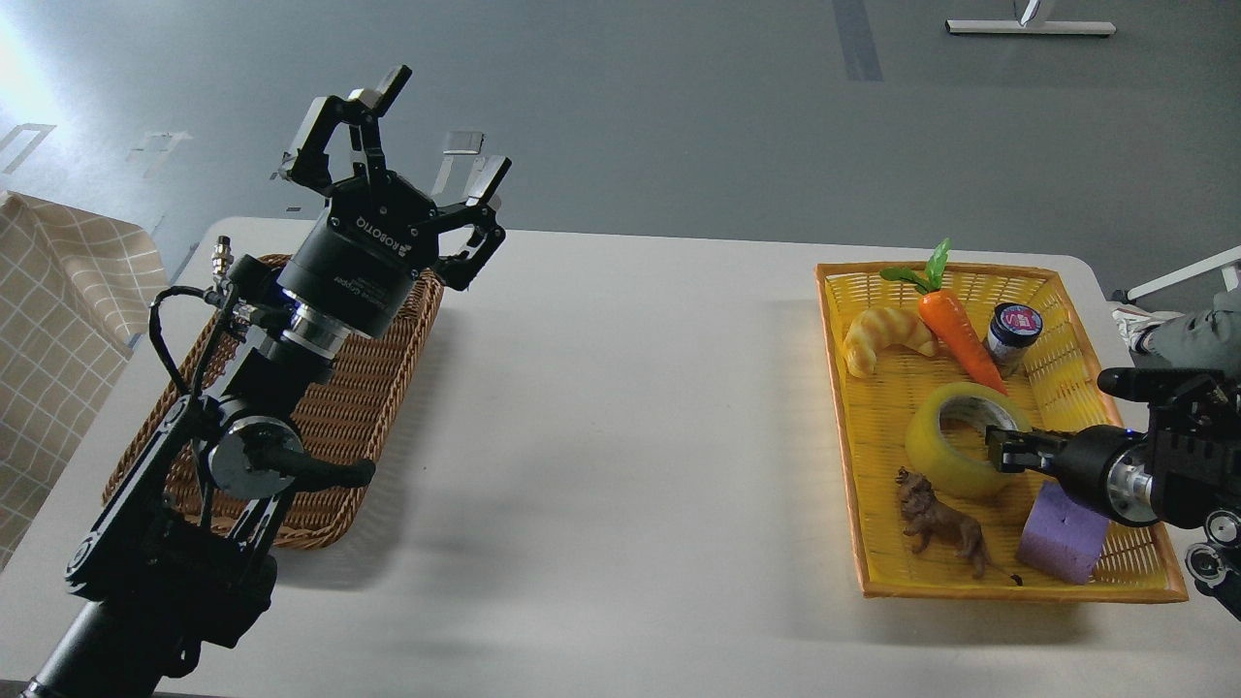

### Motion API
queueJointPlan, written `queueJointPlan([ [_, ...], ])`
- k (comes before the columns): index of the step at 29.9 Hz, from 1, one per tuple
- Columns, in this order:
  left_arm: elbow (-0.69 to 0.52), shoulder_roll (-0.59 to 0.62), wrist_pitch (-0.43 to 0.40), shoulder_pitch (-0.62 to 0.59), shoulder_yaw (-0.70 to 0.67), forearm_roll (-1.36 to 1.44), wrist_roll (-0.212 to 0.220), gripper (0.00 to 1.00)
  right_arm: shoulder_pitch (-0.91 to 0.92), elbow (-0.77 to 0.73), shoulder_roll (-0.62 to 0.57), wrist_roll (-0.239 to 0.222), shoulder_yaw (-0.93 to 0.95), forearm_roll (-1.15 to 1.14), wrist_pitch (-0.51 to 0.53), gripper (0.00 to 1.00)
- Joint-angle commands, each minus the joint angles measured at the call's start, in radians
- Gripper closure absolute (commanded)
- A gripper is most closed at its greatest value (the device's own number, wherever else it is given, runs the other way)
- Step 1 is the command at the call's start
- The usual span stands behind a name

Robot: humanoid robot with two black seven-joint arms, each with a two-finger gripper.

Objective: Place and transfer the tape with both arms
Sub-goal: 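Close the right gripper on the yellow tape roll's rim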

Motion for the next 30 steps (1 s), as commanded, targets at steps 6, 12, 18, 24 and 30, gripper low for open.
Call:
queueJointPlan([
  [6,0.001,0.000,0.002,0.000,0.002,0.000,0.000,0.00,-0.001,-0.011,0.000,0.000,0.001,0.005,0.000,0.69],
  [12,0.003,-0.002,0.003,0.001,0.000,0.000,0.000,0.00,-0.001,-0.012,0.000,0.002,0.001,0.014,0.005,0.79],
  [18,0.005,-0.002,0.003,0.002,0.003,0.000,0.000,0.00,0.001,-0.009,0.000,0.002,0.004,0.018,0.008,0.88],
  [24,0.003,-0.002,0.002,0.003,0.003,0.000,0.000,0.00,-0.001,-0.008,0.000,0.002,0.009,0.022,0.008,0.89],
  [30,0.005,-0.002,0.002,0.003,0.005,0.000,0.002,0.00,-0.001,0.022,-0.014,0.002,0.037,0.061,0.017,0.89],
])
